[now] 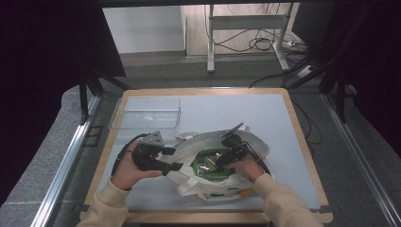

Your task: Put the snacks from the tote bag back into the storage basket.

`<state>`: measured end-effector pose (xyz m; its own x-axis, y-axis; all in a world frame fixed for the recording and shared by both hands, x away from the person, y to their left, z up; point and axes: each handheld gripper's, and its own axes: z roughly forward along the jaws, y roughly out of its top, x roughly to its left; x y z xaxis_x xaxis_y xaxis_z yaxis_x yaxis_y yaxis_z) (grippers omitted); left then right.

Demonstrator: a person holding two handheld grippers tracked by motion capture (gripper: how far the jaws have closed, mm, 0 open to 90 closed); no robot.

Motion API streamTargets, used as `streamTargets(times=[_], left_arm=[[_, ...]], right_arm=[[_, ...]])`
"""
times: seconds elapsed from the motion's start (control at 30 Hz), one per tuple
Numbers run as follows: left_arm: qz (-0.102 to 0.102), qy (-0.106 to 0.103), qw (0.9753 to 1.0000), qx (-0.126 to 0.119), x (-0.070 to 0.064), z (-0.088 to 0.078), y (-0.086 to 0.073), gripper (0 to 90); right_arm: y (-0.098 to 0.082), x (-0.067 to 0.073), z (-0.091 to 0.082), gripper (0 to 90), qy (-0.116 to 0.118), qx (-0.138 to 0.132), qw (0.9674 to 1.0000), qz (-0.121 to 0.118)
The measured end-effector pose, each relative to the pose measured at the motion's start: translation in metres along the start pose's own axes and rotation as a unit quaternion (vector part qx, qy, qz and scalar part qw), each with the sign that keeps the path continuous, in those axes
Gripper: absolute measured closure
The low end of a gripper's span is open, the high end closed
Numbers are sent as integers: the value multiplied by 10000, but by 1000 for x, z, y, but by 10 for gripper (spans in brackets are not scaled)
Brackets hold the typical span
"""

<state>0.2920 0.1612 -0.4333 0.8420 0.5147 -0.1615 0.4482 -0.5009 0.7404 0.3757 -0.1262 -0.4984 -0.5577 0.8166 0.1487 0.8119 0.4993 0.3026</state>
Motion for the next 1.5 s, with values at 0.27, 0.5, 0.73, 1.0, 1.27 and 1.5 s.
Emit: streamTargets(times=[0.27,0.5,0.73,1.0,1.27,1.5], left_arm=[[4,6,10000,0,0,0,0,350],[14,20,10000,-18,0,0,0,350],[25,36,10000,-53,0,-1,0,351],[64,38,10000,-19,2,-2,0,351],[56,45,10000,-30,2,-3,0,350],[44,54,10000,-52,2,-4,0,349]], right_arm=[[-1,0,-2,483,188,-68,9998,-39],[-1,-2,-1,709,541,-95,9985,-22],[-3,-4,-4,838,721,-234,9971,52],[-8,-4,-20,852,784,-360,9963,-49],[-13,-5,-45,856,679,-711,9948,-265],[-15,-3,-61,857,599,-919,9930,-440]])
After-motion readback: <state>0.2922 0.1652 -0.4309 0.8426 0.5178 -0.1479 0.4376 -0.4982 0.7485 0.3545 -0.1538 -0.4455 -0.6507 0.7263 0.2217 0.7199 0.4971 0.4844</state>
